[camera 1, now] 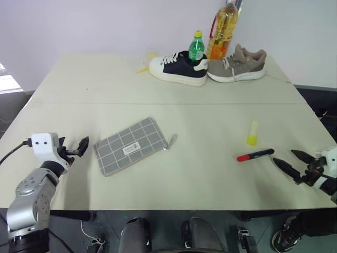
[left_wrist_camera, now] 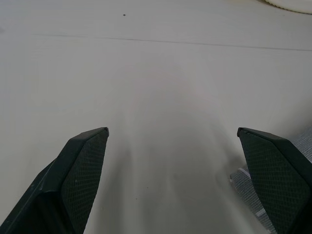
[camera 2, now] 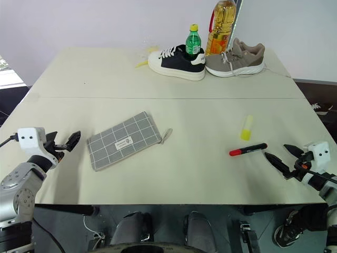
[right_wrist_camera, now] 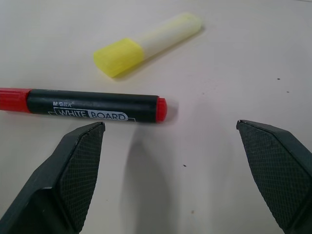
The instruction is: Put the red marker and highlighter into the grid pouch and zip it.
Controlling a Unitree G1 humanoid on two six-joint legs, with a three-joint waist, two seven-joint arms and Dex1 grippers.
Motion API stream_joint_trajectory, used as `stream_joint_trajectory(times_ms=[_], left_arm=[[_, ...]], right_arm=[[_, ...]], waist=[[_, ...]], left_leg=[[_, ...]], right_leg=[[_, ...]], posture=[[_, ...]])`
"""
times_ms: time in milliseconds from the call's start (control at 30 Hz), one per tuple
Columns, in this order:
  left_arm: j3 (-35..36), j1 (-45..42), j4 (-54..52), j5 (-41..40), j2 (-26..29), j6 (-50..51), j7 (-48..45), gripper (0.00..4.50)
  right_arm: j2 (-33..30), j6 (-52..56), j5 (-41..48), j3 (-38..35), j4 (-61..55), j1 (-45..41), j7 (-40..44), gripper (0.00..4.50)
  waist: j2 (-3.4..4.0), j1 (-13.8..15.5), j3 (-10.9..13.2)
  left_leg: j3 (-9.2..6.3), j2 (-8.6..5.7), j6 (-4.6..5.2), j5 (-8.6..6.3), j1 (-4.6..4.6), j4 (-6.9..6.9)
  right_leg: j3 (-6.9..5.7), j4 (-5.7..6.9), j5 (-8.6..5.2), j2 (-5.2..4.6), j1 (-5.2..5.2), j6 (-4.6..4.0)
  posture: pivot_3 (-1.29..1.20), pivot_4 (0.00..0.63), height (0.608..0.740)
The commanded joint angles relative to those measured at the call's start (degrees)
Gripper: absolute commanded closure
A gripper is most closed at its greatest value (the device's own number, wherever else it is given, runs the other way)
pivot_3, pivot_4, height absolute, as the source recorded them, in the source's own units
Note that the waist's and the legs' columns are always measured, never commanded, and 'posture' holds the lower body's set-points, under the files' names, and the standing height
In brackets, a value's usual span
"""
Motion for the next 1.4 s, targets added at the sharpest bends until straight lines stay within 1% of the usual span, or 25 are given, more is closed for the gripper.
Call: stream_joint_trajectory(times_ms=[33, 167, 267, 367, 467, 533, 600, 700, 767, 833, 867, 933, 1033, 1067, 1200, 1300, 1400], left_arm=[[0.85, -0.64, -1.7, -0.01, 0.82, -0.6, 0.1, 0.04], [2.16, -1.53, -0.91, -0.69, -0.33, -1.59, 1.45, 0.04], [1.99, -1.29, -0.76, 0.09, -0.37, -2.23, 1.82, 0.04], [2.48, -1.16, -0.01, 0.65, -0.68, -3.67, 2.5, 0.04], [2.42, -0.52, 0.34, 1.77, -1.36, -6.15, 3.52, 0.04], [1.95, 0.29, 0.26, 3.08, -1.82, -8.3, 3.8, 0.04], [1.41, 1.56, -0.25, 4.26, -2.32, -10.38, 3.73, 0.04], [0.31, 5.51, -2.22, 5.96, -2.69, -14.47, 1.7, 0.04], [0.92, 8.17, -3.42, 4.79, -2.61, -15.78, -0.45, 0.0], [1.91, 10.86, -3.88, 4.02, -1.53, -16.99, -3.16, 0.0], [2.23, 12.48, -4.34, 3.74, -0.58, -17.7, -5.19, 0.0], [2.78, 16.12, -5.3, 3.58, 1.76, -19.32, -9.71, 0.0], [2.72, 22.15, -5.08, 7.94, 6.51, -24.13, -14.72, 0.0], [2.77, 23.7, -4.5, 9.44, 8.05, -26.05, -16.04, 0.0], [2.38, 26.3, -2.9, 13.19, 11.82, -30.91, -19.04, 0.0], [0.95, 26.08, -2.49, 14.81, 13.62, -32.69, -20.98, 0.0], [-1.46, 24.44, -2.23, 17.04, 14.95, -34.13, -22.14, 0.0]], right_arm=[[0.02, -1.29, 0.06, -0.43, -0.34, -0.33, 0.0, 0.0], [-0.14, -0.78, -0.79, 0.64, -0.17, -1.99, -1.0, 0.0], [0.01, 2.3, 1.01, 0.23, -1.11, -5.47, -1.68, 0.0], [0.94, 5.69, 2.86, 0.72, -4.59, -9.22, -2.78, 0.0], [2.47, 13.65, 3.05, 5.92, -11.9, -13.98, -5.86, 0.0], [5.04, 17.23, 3.34, 10.02, -17.85, -16.79, -7.48, 0.0], [8.32, 19.11, 3.14, 14.1, -22.57, -19.4, -8.92, 0.0], [14.45, 21.76, 1.35, 22.74, -27.9, -24.07, -11.13, 0.0], [17.55, 24.38, -0.6, 27.46, -28.27, -26.98, -13.17, 0.53], [19.67, 25.54, -3.37, 31.84, -28.4, -28.86, -14.61, 1.27], [20.85, 26.38, -3.88, 33.54, -28.74, -29.74, -14.99, 1.86], [24.02, 28.11, -4.6, 36.54, -29.18, -31.78, -16.44, 2.82], [27.88, 31.27, -8.73, 41.71, -29.19, -33.49, -20.78, 4.38], [29.39, 31.1, -10.3, 43.14, -28.83, -33.62, -22.41, 4.45], [33.43, 31.92, -14.13, 46.43, -25.89, -34.7, -26.0, 4.45], [35.96, 35.43, -17.52, 48.2, -21.37, -36.84, -29.56, 4.45], [36.85, 40.19, -18.96, 49.28, -17.71, -38.37, -30.14, 4.45]], waist=[[0.0, -0.01, 0.0], [0.0, -0.04, 0.0], [0.02, -0.22, 0.0], [0.03, -0.22, 0.0], [0.04, -0.38, 0.0], [0.03, -0.54, -0.01], [0.03, -0.27, -0.01], [0.04, -0.19, -0.01], [0.04, -0.27, -0.01], [-0.01, -0.06, -0.04], [-0.02, 0.05, -0.05], [-0.11, -0.16, -0.11], [-0.08, -0.51, -0.09], [-0.01, -0.51, -0.04], [0.08, -0.36, 0.01], [0.05, -0.46, -0.01], [0.06, -0.41, 0.0]], left_leg=[[0.0, 0.0, 0.0, 0.0, 0.0, 0.0], [0.0, 0.0, 0.0, 0.0, 0.0, 0.0], [0.0, 0.0, 0.0, 0.0, 0.01, 0.01], [0.0, 0.0, 0.0, 0.0, 0.02, 0.0], [0.0, 0.02, 0.0, 0.0, 0.03, 0.01], [0.0, 0.05, 0.0, 0.0, 0.02, 0.01], [-0.01, 0.09, 0.0, 0.0, 0.01, -0.01], [0.0, 0.08, 0.0, 0.0, -0.05, -0.01], [0.01, 0.08, 0.0, 0.0, -0.13, -0.01], [0.01, 0.07, 0.0, 0.0, -0.16, 0.0], [0.02, 0.06, 0.0, 0.0, -0.17, 0.01], [0.02, 0.03, 0.0, -0.01, -0.19, 0.01], [0.03, 0.07, 0.0, -0.01, -0.22, -0.01], [0.03, 0.09, -0.01, -0.01, -0.22, -0.02], [0.04, 0.09, -0.01, -0.02, -0.24, -0.03], [0.06, 0.07, -0.02, -0.02, -0.25, -0.01], [0.07, 0.08, -0.02, -0.02, -0.25, -0.01]], right_leg=[[0.0, 0.0, 0.0, 0.0, 0.0, 0.0], [0.0, 0.0, 0.0, 0.0, 0.0, 0.0], [0.0, 0.02, 0.0, 0.0, 0.0, 0.0], [0.0, 0.04, 0.0, 0.01, -0.01, 0.0], [0.01, 0.07, 0.01, 0.0, -0.02, 0.0], [0.01, 0.08, 0.01, 0.0, -0.03, 0.0], [0.01, 0.1, 0.01, 0.0, -0.06, 0.0], [0.01, 0.1, 0.01, 0.0, -0.12, 0.0], [0.0, 0.1, 0.01, -0.01, -0.21, 0.0], [-0.01, 0.11, 0.01, -0.02, -0.34, -0.01], [-0.01, 0.11, 0.0, -0.06, -0.5, -0.02], [-0.01, 0.11, -0.03, -0.09, -0.53, -0.1], [-0.01, 0.15, -0.07, -0.13, -0.65, -0.2], [-0.01, 0.16, -0.07, -0.12, -0.67, -0.22], [-0.01, 0.14, -0.07, -0.15, -0.69, -0.25], [-0.01, 0.14, -0.07, -0.19, -0.69, -0.28], [-0.01, 0.15, -0.05, -0.19, -0.7, -0.31]], posture=[[0.0, 0.15, 0.705], [0.0, 0.15, 0.705], [0.0, 0.15, 0.705], [0.0, 0.15, 0.705], [0.0, 0.15, 0.705], [0.0, 0.15, 0.705], [0.0, 0.15, 0.705], [0.0, 0.15, 0.705], [0.0, 0.15, 0.705], [0.0, 0.15, 0.705], [0.0, 0.15, 0.705], [0.0, 0.15, 0.705], [0.0, 0.15, 0.705], [0.0, 0.15, 0.705], [0.0, 0.15, 0.705], [0.0, 0.15, 0.705], [0.0, 0.15, 0.705]])
